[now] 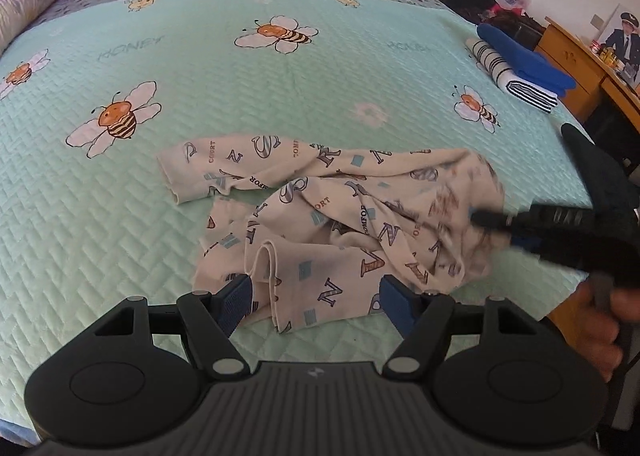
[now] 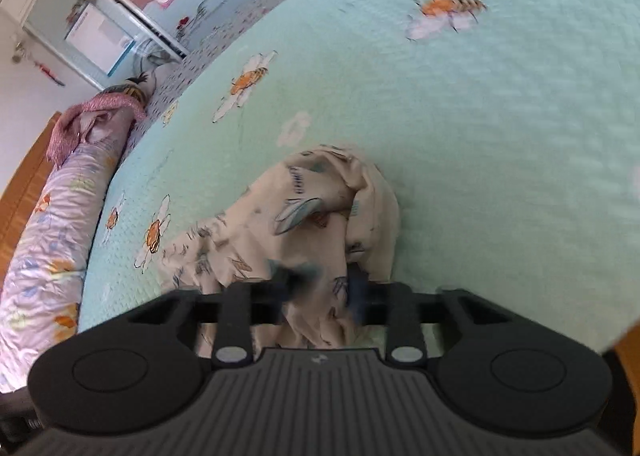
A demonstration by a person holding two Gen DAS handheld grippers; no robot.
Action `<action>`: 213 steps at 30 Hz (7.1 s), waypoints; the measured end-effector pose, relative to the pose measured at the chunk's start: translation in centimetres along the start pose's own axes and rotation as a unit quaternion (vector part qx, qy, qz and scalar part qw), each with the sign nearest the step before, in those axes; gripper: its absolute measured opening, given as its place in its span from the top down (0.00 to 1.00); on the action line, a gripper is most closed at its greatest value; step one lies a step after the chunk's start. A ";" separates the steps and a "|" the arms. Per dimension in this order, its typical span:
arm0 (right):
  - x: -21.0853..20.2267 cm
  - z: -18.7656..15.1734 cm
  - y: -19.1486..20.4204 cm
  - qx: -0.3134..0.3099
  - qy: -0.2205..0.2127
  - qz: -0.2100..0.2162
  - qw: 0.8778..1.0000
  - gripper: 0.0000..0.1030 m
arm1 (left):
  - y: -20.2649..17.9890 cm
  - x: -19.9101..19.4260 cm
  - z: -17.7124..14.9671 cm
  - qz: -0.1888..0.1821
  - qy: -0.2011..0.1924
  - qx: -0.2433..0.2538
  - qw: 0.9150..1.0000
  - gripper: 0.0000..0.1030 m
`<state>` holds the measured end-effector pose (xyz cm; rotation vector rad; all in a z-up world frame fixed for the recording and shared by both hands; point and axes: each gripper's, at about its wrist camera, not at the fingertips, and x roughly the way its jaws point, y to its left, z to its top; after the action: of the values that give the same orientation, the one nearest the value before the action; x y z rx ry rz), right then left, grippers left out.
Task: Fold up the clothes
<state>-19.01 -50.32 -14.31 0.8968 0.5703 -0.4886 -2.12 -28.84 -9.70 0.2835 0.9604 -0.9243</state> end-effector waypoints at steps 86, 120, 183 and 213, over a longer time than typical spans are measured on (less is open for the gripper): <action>-0.9 -2.9 17.6 -0.238 -0.039 -0.029 0.970 0.93 | 10.6 -7.3 -5.2 0.048 -0.085 -0.135 0.986 0.54; -1.7 -3.3 20.2 -0.281 -0.065 -0.052 0.956 0.93 | 10.2 -7.0 -5.5 0.050 -0.067 -0.139 0.987 0.50; 13.9 -7.4 22.5 -0.307 0.045 0.028 0.950 0.81 | 17.1 -6.1 -7.5 0.084 -0.050 -0.202 0.974 0.46; -4.3 -6.2 9.7 -0.201 -0.068 0.000 0.977 0.42 | 8.4 -5.2 -3.7 0.035 -0.063 -0.080 0.994 0.46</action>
<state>-17.93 -39.29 -8.99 0.4746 0.5199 -0.4114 1.04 -18.80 -9.17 0.1215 0.8970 -0.7871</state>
